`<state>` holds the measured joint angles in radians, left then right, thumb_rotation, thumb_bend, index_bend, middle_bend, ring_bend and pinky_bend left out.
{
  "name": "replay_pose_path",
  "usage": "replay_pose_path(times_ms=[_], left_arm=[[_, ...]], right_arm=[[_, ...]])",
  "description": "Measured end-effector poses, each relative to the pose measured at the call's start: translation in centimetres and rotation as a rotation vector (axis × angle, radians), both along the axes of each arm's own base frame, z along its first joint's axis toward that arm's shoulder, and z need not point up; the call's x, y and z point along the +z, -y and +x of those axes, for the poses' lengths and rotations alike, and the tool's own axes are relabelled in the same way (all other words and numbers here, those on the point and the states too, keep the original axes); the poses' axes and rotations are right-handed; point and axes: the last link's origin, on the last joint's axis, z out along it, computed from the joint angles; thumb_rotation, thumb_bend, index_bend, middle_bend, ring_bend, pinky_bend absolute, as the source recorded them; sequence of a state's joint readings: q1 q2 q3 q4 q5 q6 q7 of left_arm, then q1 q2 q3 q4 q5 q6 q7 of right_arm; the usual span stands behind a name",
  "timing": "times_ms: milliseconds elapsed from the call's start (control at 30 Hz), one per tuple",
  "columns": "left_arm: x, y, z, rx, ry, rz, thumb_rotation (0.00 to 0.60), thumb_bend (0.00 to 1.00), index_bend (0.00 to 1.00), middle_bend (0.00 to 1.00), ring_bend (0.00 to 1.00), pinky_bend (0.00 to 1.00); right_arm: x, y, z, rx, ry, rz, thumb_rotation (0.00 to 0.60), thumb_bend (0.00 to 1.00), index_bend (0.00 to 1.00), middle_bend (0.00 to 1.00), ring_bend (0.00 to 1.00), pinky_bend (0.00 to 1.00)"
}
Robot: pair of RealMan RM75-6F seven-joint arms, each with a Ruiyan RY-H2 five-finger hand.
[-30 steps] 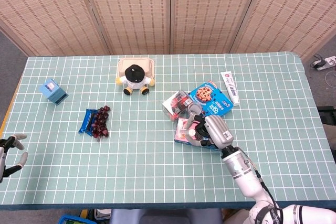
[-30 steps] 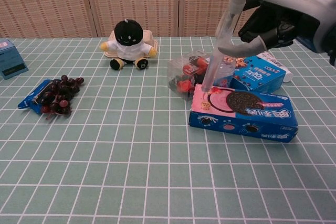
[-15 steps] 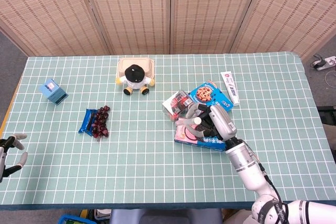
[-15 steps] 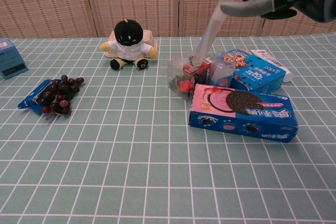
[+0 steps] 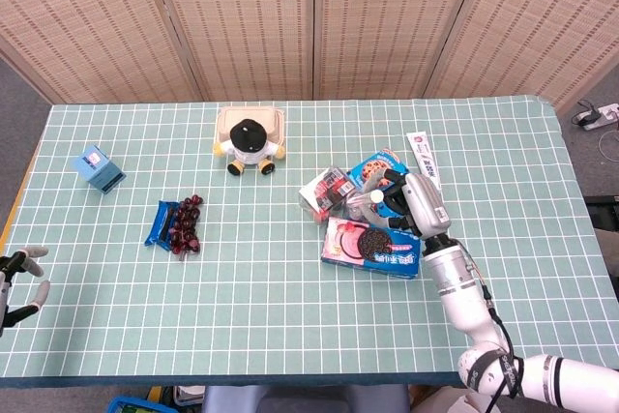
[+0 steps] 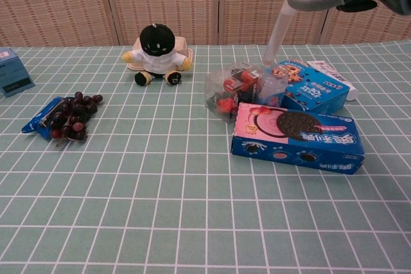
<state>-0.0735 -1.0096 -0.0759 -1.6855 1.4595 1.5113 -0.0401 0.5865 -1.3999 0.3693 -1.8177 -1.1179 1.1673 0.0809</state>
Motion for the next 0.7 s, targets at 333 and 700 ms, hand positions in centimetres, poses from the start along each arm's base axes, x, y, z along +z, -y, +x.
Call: replay_pose_path(times_ms=[333, 700], left_arm=[[0.2, 0.0, -0.1, 0.003, 0.008, 0.005, 0.600, 0.38, 0.40, 0.51, 0.42, 0.53], [0.3, 0.1, 0.0, 0.001, 0.010, 0.006, 0.600, 0.38, 0.40, 0.51, 0.42, 0.53]], right_arm=[[-0.4, 1.1, -0.9, -0.040, -0.010, -0.013, 0.600, 0.52, 0.72, 1.00, 1.00, 1.00], [-1.5, 1.6, -2.0, -0.071, -0.004, 0.010, 0.600, 0.52, 0.72, 1.00, 1.00, 1.00]])
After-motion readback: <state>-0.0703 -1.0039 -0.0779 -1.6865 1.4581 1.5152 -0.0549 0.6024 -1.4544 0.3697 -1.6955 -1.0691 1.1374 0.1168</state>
